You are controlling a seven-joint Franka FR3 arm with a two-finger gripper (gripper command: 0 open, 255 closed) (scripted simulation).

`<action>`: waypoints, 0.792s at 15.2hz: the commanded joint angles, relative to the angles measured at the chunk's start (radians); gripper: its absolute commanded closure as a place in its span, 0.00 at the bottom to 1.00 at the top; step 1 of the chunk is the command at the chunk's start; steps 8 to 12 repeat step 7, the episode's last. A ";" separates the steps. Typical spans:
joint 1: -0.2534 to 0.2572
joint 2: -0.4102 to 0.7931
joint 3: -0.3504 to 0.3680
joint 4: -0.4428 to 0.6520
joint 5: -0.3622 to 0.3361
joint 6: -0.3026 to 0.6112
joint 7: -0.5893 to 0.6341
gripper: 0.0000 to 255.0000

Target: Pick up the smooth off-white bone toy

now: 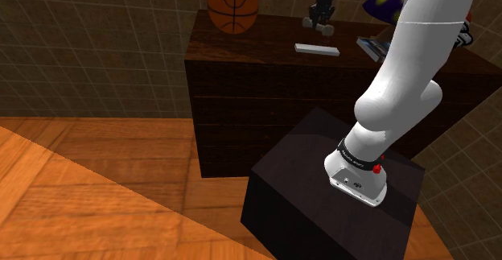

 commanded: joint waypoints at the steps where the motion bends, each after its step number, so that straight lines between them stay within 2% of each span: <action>1: 0.001 -0.009 -0.001 0.014 -0.004 -0.023 0.003 1.00; 5: 0.000 -0.015 -0.003 0.060 -0.007 -0.074 0.005 1.00; 12: 0.000 -0.015 -0.003 0.062 -0.007 -0.076 0.005 1.00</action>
